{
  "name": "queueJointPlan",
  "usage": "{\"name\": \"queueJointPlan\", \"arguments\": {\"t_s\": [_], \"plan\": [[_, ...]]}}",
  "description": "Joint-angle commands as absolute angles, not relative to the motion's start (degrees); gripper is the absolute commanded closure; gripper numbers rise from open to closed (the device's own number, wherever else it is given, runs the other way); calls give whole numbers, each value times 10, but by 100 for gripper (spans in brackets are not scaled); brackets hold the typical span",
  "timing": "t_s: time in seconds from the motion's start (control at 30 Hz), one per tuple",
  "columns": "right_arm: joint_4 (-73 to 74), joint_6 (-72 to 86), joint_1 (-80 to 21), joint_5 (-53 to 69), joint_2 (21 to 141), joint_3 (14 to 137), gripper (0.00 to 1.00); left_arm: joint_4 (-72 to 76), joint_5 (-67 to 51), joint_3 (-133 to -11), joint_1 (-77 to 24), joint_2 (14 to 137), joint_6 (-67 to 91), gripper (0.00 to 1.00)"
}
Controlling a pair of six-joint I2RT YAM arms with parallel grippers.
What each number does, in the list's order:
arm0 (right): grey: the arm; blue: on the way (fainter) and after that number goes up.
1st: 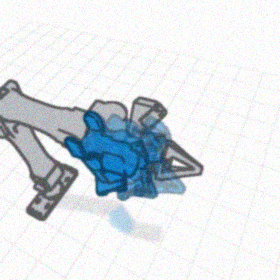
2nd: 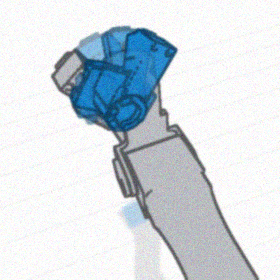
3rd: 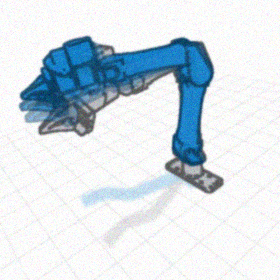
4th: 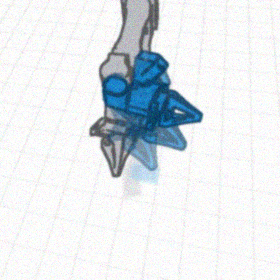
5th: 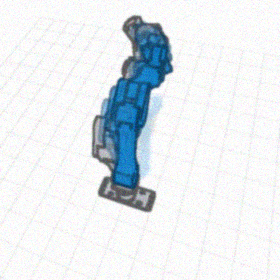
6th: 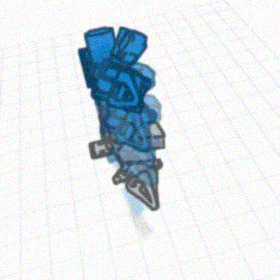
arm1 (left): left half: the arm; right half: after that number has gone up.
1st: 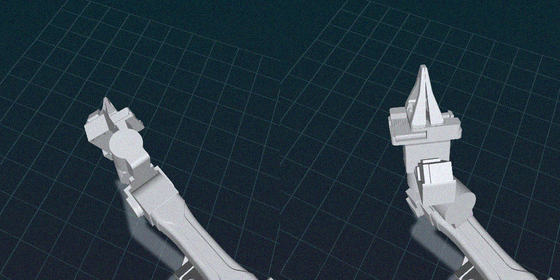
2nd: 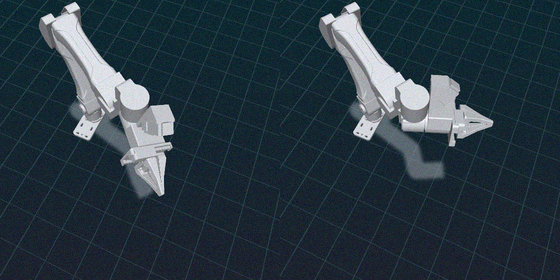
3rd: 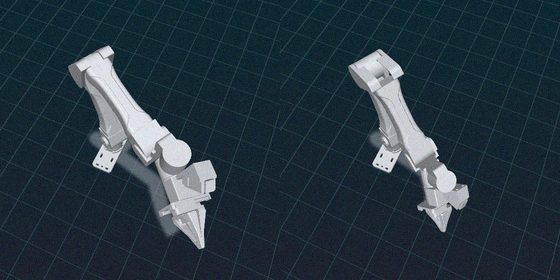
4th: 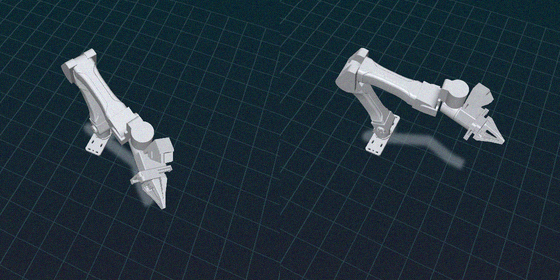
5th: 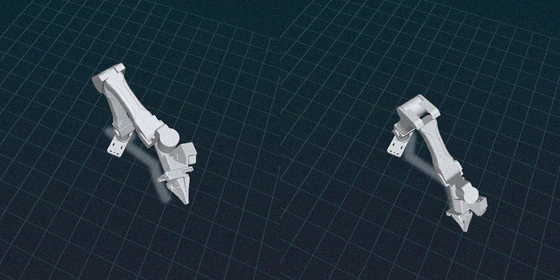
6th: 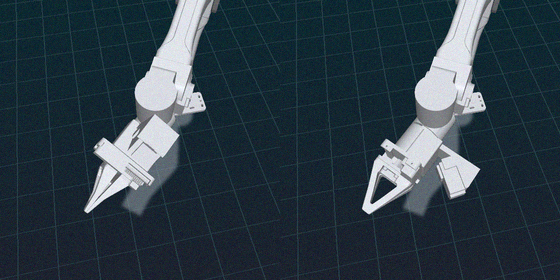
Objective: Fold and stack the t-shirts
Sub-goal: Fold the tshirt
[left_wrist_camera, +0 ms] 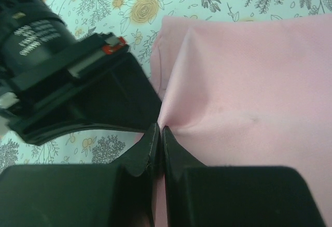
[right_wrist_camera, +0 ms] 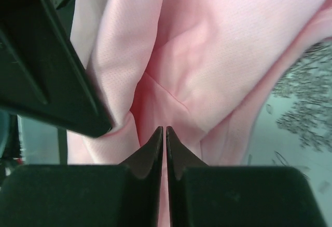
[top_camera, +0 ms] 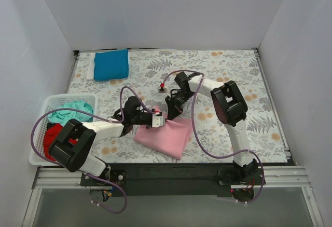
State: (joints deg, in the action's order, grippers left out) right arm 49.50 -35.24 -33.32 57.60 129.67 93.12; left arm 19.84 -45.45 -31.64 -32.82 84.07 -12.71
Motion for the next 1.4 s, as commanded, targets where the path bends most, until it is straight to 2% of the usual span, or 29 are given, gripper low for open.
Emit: {"name": "queueJointPlan", "arguments": {"t_s": [0.0, 0.27, 0.57, 1.37], "plan": [[532, -387, -322, 534, 1255, 967, 90, 241, -468, -297, -334, 807, -161, 100], [634, -473, -322, 522, 1340, 1049, 93, 289, -470, -258, -342, 788, -203, 100], [649, -519, -332, 533, 1386, 1051, 96, 355, -455, -250, -343, 802, -200, 100], [678, -568, -331, 568, 1397, 1044, 99, 625, -417, -258, -343, 953, -165, 100]]}}
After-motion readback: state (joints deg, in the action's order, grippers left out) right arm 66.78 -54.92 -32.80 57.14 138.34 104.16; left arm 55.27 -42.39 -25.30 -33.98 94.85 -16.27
